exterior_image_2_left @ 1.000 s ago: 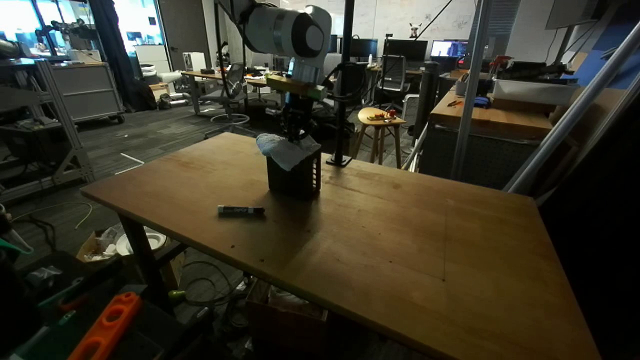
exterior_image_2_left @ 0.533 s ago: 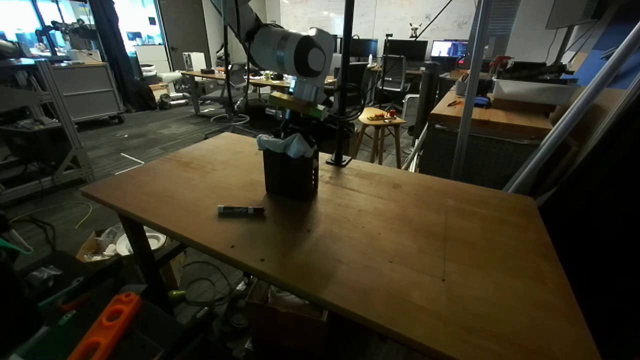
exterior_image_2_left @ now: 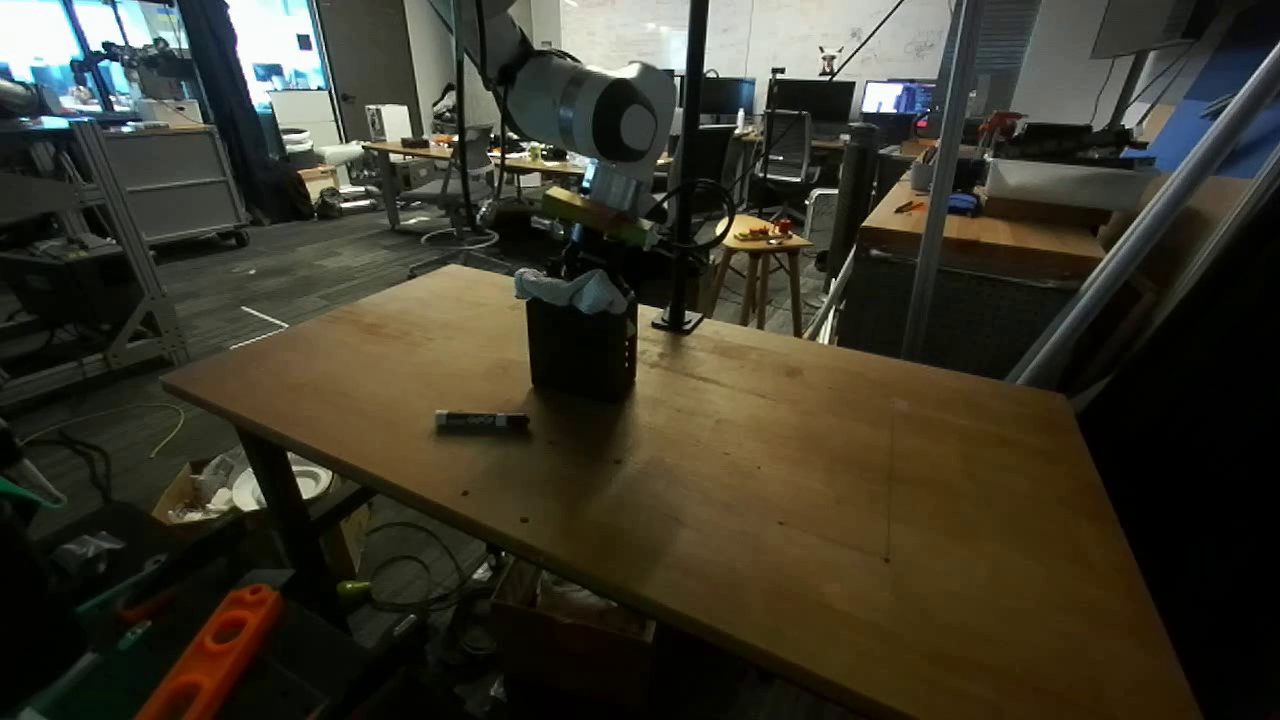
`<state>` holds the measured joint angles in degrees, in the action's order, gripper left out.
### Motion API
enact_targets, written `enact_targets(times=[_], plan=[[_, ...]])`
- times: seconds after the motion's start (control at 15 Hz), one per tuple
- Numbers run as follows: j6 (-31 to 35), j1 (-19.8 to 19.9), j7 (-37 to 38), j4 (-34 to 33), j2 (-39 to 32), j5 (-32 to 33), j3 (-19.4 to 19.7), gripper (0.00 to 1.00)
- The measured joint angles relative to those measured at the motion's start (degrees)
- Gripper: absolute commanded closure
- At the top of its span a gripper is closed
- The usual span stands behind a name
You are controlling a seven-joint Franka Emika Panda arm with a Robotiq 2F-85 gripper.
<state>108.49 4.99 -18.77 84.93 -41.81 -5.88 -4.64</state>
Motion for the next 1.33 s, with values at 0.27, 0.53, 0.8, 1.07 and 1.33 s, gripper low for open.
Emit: enact_targets(times=[0.27,0.53,0.8,1.07,1.33], plan=[[0.0,0.21,-0.51,-0.2,0.02,-0.06,-0.06,0.97],[-0.01,0.19,-0.67,-0.9,0.61,0.4,-0.04,0.97],[-0.25,-0.25,-0.67,-1.26,2.83,1.34,-0.04,0.97],[-0.57,-1.18,-0.65,-1.22,5.45,3.0,-0.04,0.97],[-0.92,-1.97,-0.53,-0.5,7.82,4.71,0.03,0.97]])
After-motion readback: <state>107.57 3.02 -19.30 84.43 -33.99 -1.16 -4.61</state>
